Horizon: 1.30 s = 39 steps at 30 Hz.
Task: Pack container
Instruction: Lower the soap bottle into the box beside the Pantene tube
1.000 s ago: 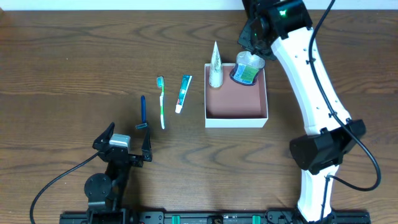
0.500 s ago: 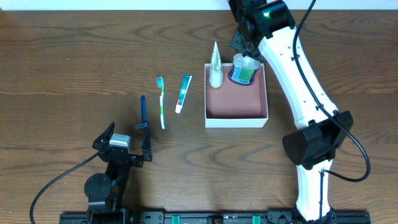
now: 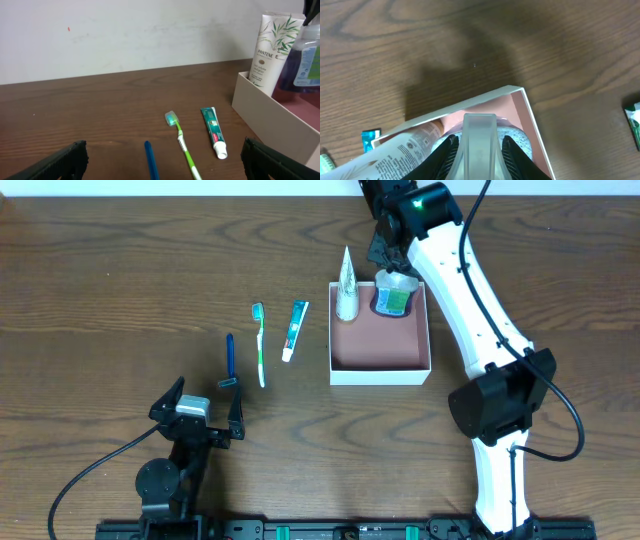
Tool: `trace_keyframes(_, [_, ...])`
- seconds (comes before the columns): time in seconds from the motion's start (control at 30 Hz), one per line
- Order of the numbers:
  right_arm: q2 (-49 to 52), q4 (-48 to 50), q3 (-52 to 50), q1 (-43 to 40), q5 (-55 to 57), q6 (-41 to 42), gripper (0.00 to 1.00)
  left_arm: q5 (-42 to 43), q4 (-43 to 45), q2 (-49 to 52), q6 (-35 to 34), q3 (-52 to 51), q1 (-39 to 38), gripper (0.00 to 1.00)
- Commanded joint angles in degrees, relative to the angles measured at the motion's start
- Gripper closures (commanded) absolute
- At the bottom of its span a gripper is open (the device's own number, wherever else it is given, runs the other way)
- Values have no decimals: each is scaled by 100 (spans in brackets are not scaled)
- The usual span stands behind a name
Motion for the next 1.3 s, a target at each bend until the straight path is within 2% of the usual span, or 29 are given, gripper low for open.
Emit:
trace_keyframes(0.0, [2,92,76,66,210,-201,71,98,-170,-31,57,-116,31,2])
trace_keyframes(1.03, [402,361,76,175,-11,-190,69,98,-170,-31,57,-116,28,2])
trace_keyframes(1.23, [402,358,76,173,-9,-192,62,98,-170,-31,57,-116,31,2])
trace_keyframes(1.27, [402,354,76,175,-9,-192,58,98,-170,-31,57,-116,31,2])
